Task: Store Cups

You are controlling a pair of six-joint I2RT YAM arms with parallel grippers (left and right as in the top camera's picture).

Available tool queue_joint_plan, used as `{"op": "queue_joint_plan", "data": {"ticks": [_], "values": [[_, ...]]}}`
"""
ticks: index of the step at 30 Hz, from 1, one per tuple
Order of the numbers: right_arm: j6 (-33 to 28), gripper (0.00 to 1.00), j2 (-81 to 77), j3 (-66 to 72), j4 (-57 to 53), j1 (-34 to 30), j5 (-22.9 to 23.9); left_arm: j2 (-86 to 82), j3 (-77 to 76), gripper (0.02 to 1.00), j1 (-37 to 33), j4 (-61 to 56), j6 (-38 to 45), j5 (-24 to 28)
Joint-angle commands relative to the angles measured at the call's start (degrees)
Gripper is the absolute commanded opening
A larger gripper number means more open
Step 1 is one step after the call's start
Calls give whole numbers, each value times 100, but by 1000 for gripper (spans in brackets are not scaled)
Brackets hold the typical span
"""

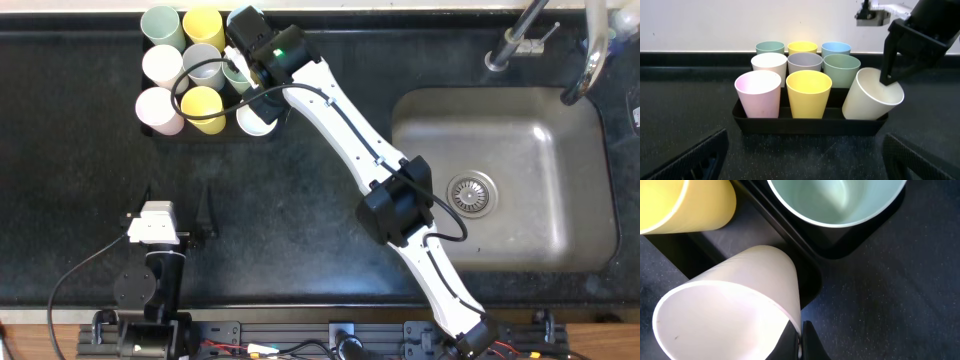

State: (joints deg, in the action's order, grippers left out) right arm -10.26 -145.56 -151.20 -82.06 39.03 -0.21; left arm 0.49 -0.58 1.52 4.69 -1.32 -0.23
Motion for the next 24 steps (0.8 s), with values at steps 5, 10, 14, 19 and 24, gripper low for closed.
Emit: {"op": "queue_joint_plan", "data": {"ticks": [5, 10, 14, 19, 24], "values": [[136, 730, -133, -153, 39, 15, -74, -37, 11, 998, 48, 13, -44, 11], [155, 980, -133, -153, 70, 4, -17, -37, 11, 998, 48, 13, -44, 11], [256, 998, -133, -153, 177, -4, 173, -37, 11, 998, 48, 13, -44, 11], [787, 998, -133, -216, 258, -24, 1266, -37, 11, 998, 48, 13, -44, 11], [903, 998, 129, -1064, -319, -245, 1340, -37, 11, 998, 46, 13, -44, 11]]}}
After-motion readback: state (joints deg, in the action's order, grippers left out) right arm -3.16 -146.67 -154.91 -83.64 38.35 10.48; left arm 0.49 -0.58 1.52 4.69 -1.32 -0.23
